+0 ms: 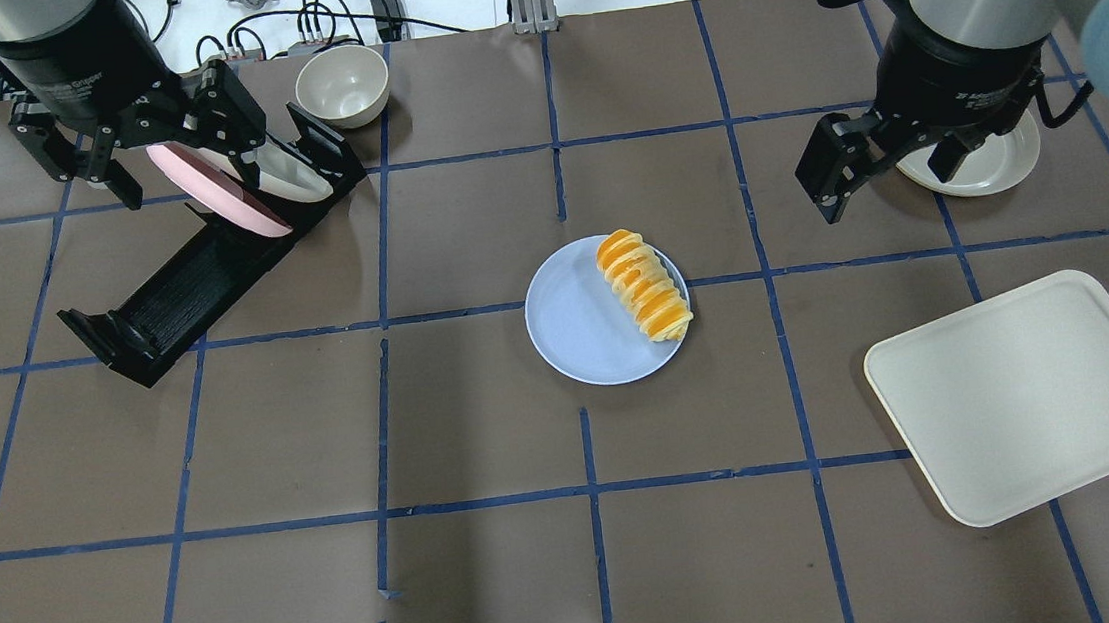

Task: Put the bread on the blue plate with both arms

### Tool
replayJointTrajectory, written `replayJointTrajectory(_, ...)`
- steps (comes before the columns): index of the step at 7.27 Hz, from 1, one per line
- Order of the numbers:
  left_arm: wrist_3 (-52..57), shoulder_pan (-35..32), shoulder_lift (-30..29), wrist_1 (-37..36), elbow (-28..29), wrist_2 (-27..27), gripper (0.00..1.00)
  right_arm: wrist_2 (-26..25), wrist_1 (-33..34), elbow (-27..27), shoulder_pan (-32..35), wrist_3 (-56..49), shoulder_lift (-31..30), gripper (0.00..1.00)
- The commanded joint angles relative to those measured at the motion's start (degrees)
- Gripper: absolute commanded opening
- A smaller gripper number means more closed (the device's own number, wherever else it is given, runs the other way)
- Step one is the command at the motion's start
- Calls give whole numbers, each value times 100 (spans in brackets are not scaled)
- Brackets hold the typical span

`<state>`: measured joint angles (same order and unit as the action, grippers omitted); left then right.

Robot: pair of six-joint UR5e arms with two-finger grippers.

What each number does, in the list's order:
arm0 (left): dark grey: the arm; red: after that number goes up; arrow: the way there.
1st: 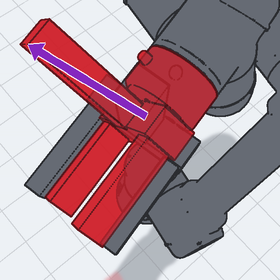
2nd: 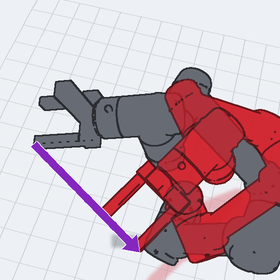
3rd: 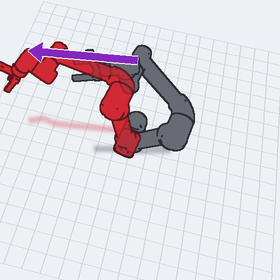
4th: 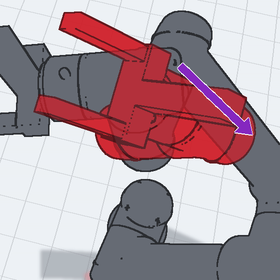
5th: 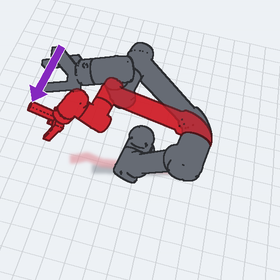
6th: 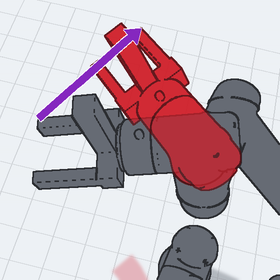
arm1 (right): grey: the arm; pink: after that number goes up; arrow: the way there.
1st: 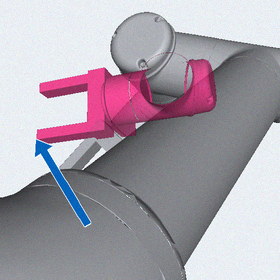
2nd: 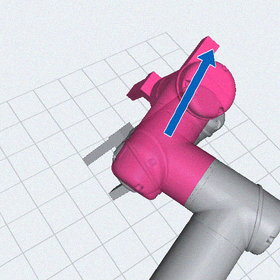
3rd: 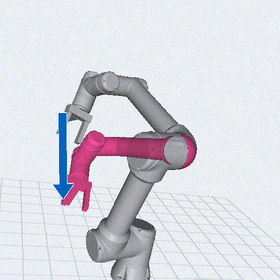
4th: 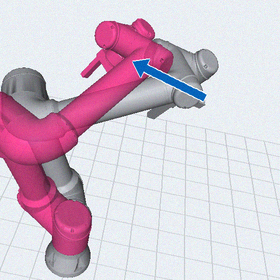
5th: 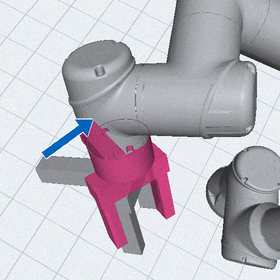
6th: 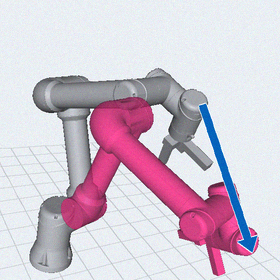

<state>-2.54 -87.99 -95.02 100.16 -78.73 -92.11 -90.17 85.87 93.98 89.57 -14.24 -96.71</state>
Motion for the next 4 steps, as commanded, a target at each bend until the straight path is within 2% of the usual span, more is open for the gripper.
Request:
replayJointTrajectory(1, 0, -7, -52, 74, 68, 17, 100, 228, -132, 120, 0, -17, -120, 100)
replayJointTrajectory(4, -1, -43, 159, 109, -125, 8, 100, 334, -123, 190, 0, -17, -120, 100)
